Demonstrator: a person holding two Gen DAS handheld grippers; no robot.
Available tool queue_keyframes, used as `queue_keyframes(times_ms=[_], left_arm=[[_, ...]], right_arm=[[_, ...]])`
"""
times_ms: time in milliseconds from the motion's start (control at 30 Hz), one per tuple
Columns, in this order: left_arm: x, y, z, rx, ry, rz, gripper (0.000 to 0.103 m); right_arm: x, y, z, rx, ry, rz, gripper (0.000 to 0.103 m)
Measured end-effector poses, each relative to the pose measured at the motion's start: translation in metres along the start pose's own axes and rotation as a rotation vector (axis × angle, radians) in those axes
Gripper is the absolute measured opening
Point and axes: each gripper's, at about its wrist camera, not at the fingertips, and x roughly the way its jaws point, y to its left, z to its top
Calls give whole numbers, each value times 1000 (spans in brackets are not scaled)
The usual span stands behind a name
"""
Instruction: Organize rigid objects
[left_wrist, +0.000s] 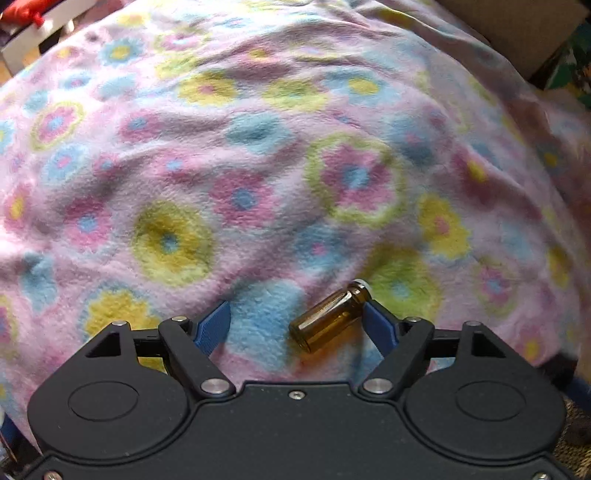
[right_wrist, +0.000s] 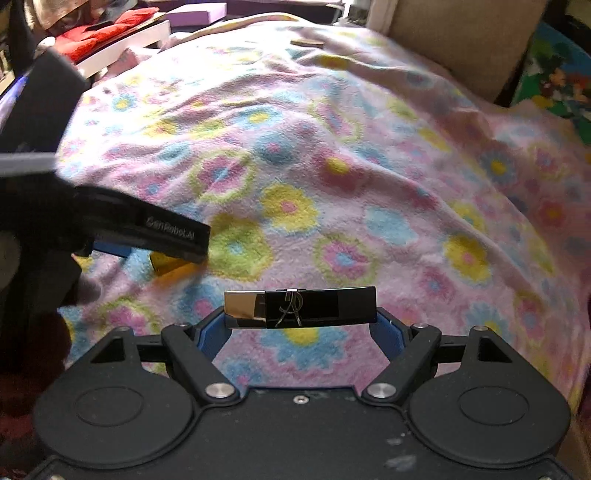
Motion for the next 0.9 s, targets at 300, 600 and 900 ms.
queue_keyframes(times_ms=[300, 600, 900], left_arm=[[-16, 27, 8, -92, -57, 104, 77], [-18, 47, 9, -204, -72, 56, 77], [-13, 24, 7, -189, -110, 97, 94]], right_arm=[[16, 19, -33, 115, -36, -37, 81], [35, 28, -58, 193, -25, -44, 81], [34, 31, -62, 195, -52, -58, 81]])
